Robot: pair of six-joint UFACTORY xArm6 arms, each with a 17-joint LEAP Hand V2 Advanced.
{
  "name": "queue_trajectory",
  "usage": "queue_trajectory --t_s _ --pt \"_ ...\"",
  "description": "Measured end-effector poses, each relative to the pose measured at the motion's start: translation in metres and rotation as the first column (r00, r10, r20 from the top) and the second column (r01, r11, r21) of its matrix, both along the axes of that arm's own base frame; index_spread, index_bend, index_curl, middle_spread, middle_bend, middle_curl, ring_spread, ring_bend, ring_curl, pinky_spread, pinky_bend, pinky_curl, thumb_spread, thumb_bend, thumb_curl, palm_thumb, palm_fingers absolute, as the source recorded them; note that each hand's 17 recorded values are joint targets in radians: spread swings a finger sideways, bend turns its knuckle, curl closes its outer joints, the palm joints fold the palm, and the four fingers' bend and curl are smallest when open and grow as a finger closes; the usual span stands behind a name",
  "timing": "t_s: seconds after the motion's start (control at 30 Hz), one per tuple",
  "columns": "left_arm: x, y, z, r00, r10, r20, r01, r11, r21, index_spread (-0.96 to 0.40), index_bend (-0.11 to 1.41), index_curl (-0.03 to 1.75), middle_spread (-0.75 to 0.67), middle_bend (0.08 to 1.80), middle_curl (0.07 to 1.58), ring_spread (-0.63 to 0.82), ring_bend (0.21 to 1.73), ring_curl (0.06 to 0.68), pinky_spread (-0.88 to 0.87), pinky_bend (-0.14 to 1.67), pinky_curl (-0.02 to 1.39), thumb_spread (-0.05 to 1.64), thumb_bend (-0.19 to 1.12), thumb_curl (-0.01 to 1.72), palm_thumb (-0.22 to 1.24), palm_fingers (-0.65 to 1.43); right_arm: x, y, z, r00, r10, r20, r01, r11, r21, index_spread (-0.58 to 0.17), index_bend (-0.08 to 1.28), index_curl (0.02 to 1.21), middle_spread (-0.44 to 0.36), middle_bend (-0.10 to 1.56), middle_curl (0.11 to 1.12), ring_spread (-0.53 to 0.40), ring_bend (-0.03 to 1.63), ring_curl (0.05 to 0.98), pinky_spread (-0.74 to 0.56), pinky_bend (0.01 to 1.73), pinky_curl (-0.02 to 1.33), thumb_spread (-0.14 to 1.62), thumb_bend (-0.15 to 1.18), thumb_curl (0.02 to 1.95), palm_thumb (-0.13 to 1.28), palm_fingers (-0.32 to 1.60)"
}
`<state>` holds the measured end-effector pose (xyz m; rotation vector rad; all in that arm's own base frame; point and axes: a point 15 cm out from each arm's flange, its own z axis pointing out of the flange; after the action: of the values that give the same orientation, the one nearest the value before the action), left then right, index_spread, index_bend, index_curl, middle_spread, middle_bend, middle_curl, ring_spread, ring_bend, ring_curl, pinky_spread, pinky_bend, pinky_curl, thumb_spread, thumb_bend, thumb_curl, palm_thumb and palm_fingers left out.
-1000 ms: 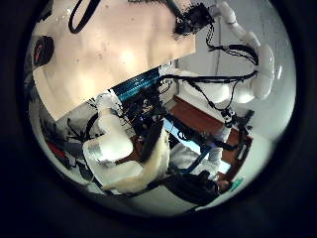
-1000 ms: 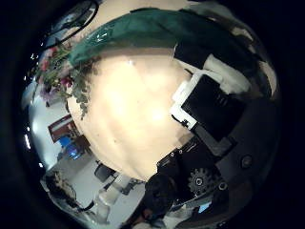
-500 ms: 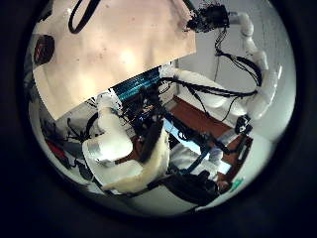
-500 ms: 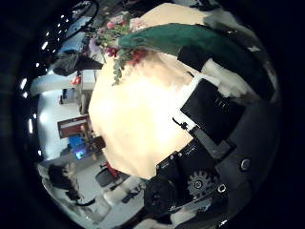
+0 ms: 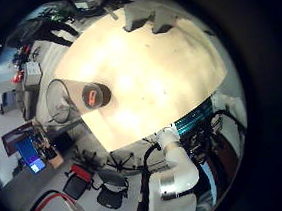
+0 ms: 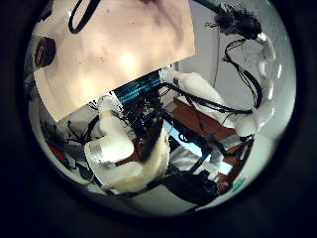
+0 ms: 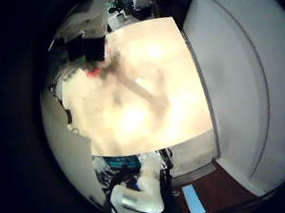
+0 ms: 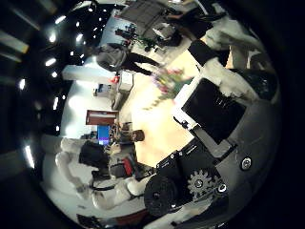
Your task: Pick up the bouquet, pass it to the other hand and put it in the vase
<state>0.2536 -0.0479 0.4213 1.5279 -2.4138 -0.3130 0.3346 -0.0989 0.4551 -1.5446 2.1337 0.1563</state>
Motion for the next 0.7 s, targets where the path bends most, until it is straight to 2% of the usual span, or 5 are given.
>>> queue_trajectory --t_s 0.27,0.4,0.5,0.6,0.7 --pt "-0.01 -0.002 0.0 1.0 -0.004 0.003 0.004 1.0 -0.016 -0.04 0.18 0.36 0.32 0.18 0.29 0.54 0.47 0.198 0.51 0.27 0.33 1.18 -0.02 0.27 0.2 0.12 -0.003 -0.003 -0.012 1.0 -0.014 -0.023 0.014 1.0 0.0 -0.213 1.2 0.86 -0.106 1.41 0.73 -0.179 1.47 0.681 -0.15 1.33 0.77 0.86 0.04 1.0 1.16 1.13" --pt "-0.012 0.0 -0.003 1.0 -0.011 -0.006 0.01 1.0 -0.013 -0.04 0.18 0.36 0.32 0.18 0.29 0.54 0.47 0.198 0.51 0.27 0.33 1.18 -0.02 0.28 0.2 0.12 -0.012 0.001 -0.046 0.996 -0.018 -0.087 0.022 0.999 0.048 -0.213 1.2 0.86 -0.106 1.42 0.73 -0.185 1.47 0.686 -0.15 1.32 0.8 0.88 0.0 0.99 1.12 1.12" --pt "-0.014 -0.001 -0.004 1.0 -0.016 -0.01 0.016 1.0 -0.016 -0.04 0.18 0.36 0.32 0.18 0.29 0.53 0.47 0.197 0.51 0.27 0.32 1.18 -0.02 0.28 0.2 0.12 -0.026 0.003 -0.075 0.991 -0.04 -0.128 0.048 0.997 0.065 -0.217 1.16 0.84 -0.112 1.39 0.72 -0.188 1.45 0.676 -0.18 1.3 0.8 0.92 -0.05 0.93 1.01 1.11" --pt "-0.014 -0.002 -0.003 1.0 -0.023 -0.008 0.023 1.0 -0.019 -0.04 0.18 0.36 0.32 0.18 0.29 0.53 0.47 0.197 0.51 0.27 0.32 1.18 -0.02 0.28 0.2 0.13 -0.045 -0.006 -0.094 0.981 -0.06 -0.186 0.064 0.998 0.016 -0.241 1.02 0.8 -0.115 1.32 0.68 -0.192 1.38 0.636 -0.26 1.22 0.75 0.97 -0.06 0.85 0.88 1.04" --pt "-0.014 -0.002 -0.003 0.999 -0.033 -0.007 0.033 0.999 -0.019 -0.04 0.18 0.36 0.32 0.18 0.29 0.53 0.47 0.196 0.51 0.27 0.32 1.18 -0.02 0.28 0.2 0.13 -0.077 -0.024 -0.116 0.957 -0.093 -0.276 0.072 0.994 -0.086 -0.267 0.81 0.76 -0.13 1.2 0.64 -0.212 1.34 0.604 -0.38 1.19 0.7 1.0 -0.05 0.77 0.79 0.87"
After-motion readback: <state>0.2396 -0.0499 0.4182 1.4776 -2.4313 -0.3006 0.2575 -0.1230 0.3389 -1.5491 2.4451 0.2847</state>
